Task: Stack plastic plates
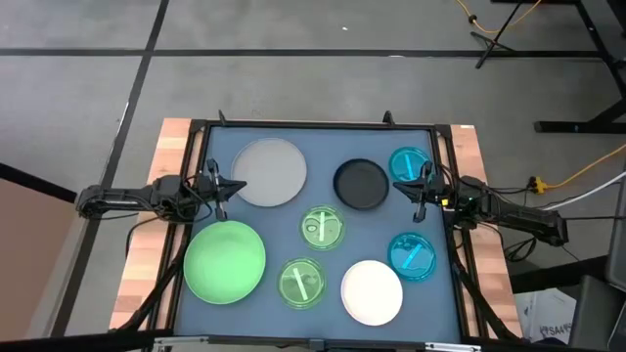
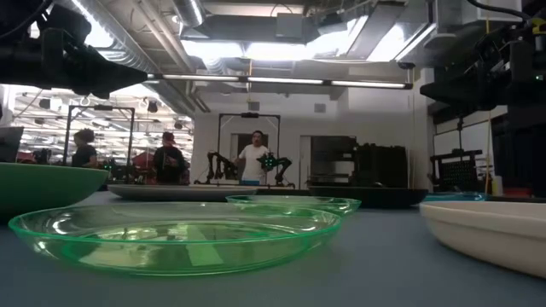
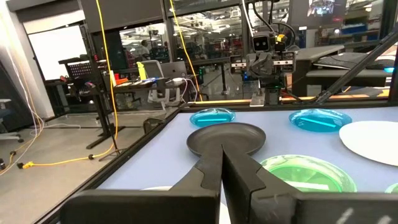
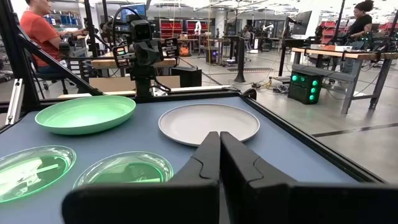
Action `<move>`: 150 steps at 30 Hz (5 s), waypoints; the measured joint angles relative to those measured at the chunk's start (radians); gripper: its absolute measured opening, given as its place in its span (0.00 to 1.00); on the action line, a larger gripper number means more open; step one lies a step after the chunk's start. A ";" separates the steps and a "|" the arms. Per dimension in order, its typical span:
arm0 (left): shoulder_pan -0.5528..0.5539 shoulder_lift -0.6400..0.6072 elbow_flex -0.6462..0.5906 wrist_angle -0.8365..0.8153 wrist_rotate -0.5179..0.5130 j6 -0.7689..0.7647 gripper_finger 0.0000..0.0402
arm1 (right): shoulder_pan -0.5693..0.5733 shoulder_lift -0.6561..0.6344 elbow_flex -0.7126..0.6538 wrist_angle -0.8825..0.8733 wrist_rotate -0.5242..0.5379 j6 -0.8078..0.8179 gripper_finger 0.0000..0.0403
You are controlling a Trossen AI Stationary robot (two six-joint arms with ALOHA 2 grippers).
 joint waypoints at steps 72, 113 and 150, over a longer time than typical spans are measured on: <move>0.000 0.000 0.000 0.107 -0.249 -0.411 0.40 | 0.000 0.000 -0.001 0.007 0.000 0.000 0.00; -0.001 0.698 0.603 -0.293 0.001 -0.410 0.47 | 0.000 0.000 0.000 0.007 0.000 0.000 0.00; -0.129 1.120 0.820 -1.104 0.310 -0.510 0.47 | 0.000 0.000 0.000 0.002 -0.001 0.000 0.00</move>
